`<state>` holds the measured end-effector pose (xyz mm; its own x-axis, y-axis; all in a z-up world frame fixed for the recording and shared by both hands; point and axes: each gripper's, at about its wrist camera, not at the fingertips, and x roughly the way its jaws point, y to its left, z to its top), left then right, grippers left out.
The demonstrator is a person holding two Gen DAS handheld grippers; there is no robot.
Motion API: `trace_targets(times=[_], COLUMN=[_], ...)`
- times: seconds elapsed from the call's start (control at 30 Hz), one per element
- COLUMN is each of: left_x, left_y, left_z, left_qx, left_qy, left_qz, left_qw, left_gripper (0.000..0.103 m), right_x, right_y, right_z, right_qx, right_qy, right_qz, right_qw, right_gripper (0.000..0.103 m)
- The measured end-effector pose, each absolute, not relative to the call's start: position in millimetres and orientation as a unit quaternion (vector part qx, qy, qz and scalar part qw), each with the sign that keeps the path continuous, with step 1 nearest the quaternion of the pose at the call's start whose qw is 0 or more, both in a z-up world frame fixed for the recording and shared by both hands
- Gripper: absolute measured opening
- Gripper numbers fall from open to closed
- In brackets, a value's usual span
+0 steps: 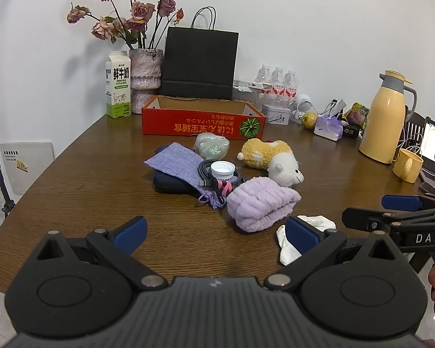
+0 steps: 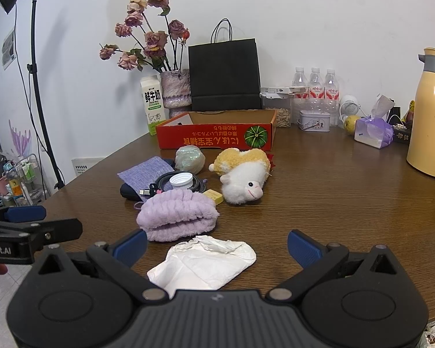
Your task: Organize objects
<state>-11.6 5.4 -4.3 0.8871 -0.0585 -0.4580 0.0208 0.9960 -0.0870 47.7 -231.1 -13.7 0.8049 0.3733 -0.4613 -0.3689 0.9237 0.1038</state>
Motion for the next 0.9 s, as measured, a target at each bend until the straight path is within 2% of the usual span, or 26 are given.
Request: trace_targets(times=[0.9], left_x=[-9.0], left_y=[7.1], left_z=[-10.9], left_qx=[-0.043], left_qy=[0.242], left_qz=[-0.019], left_qw=[0.969], left_gripper=[0.103], right_x=[46.4], right_y=[-229.8], right_z=[-15.6], right_qx=[0.004], right_qy=[0.246], right_qz=[0.195], right_qw=[0.949], right_gripper=[0.103])
